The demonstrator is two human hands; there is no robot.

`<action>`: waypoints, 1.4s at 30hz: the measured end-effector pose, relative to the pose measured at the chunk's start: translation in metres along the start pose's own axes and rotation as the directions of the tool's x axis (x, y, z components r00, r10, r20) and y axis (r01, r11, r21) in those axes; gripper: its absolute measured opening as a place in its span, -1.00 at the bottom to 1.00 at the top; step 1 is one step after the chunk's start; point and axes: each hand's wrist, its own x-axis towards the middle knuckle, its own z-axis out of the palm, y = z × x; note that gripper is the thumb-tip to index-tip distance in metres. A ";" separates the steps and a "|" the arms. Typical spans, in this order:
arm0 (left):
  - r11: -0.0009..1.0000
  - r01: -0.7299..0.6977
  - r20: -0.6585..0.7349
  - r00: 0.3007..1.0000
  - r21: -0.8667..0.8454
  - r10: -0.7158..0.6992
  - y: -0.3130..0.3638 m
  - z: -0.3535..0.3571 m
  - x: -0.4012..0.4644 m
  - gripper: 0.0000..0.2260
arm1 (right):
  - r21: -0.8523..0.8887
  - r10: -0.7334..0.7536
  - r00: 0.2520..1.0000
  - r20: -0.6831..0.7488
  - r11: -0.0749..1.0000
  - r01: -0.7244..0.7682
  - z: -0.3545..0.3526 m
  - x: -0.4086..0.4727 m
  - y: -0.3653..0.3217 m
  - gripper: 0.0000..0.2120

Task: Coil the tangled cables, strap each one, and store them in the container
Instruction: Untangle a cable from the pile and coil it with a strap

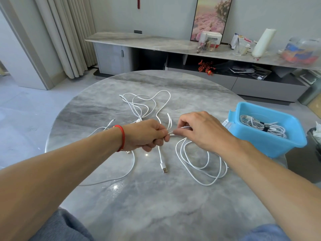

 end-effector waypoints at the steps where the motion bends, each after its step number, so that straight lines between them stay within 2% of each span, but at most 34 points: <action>1: 0.991 -0.018 -0.052 0.998 0.133 0.025 0.000 -0.001 0.000 -0.74 | -0.004 0.007 1.000 0.017 1.000 -0.007 -0.003 0.000 0.005 -0.77; 3: 0.949 -0.043 -0.126 0.988 0.313 0.086 -0.002 -0.005 -0.001 -0.73 | -0.047 0.030 1.000 0.008 0.998 -0.030 -0.008 -0.001 0.017 -0.82; 5: 0.918 -0.094 -0.148 0.976 0.385 0.162 -0.004 -0.008 -0.001 -0.75 | -0.029 0.046 0.998 -0.037 0.998 -0.047 -0.010 -0.002 0.026 -0.83; 9: 0.851 -0.197 -0.139 0.945 0.487 0.298 -0.006 -0.007 -0.001 -0.76 | 0.286 0.084 0.989 -0.125 0.957 -0.045 -0.005 -0.001 0.024 -0.87; 11: 0.820 -0.224 -0.142 0.928 0.527 0.345 -0.007 -0.003 0.000 -0.77 | 0.434 0.111 0.988 -0.111 0.899 -0.052 -0.003 -0.001 0.019 -0.89; 15: 0.876 -0.296 -0.159 0.912 0.380 0.378 -0.002 0.005 0.001 -0.78 | 0.767 0.174 0.983 -0.064 0.638 -0.064 0.000 -0.001 0.013 -0.90; 17: 0.912 -0.342 -0.113 0.921 0.225 0.373 0.001 0.011 0.001 -0.77 | 0.853 0.207 0.975 -0.079 0.521 -0.042 0.000 -0.001 0.010 -0.92; 19: 0.928 -0.357 -0.052 0.930 0.103 0.363 0.002 0.016 0.002 -0.76 | 0.885 0.221 0.972 -0.084 0.465 -0.029 0.001 -0.001 0.009 -0.88; 22: 0.947 -0.319 0.025 0.947 -0.034 0.319 0.003 0.022 0.004 -0.75 | 0.882 0.247 0.965 -0.093 0.470 -0.035 0.001 0.000 0.012 -0.90; 24: 0.953 -0.273 0.076 0.956 -0.135 0.284 0.003 0.021 0.005 -0.74 | 0.854 0.265 0.957 -0.117 0.518 -0.039 0.002 0.000 0.014 -0.91; 29: 0.953 -0.151 0.181 0.963 -0.262 0.202 0.003 0.014 0.006 -0.73 | 0.809 0.255 0.955 -0.154 0.587 -0.026 0.003 0.001 0.015 -0.92; 36: 0.932 0.012 0.316 0.942 -0.362 0.110 0.001 0.010 0.004 -0.81 | 0.719 0.150 0.974 -0.167 0.695 0.017 0.004 0.001 0.011 -0.80; 39: 0.937 0.040 0.347 0.934 -0.347 0.089 0.002 0.010 0.003 -0.83 | 0.730 0.171 0.974 -0.150 0.684 -0.008 0.004 0.002 0.010 -0.82; 42: 0.960 0.046 0.320 0.946 -0.277 0.047 0.004 0.010 0.003 -0.82 | 0.740 0.171 0.981 -0.094 0.671 -0.046 0.003 0.000 0.009 -0.81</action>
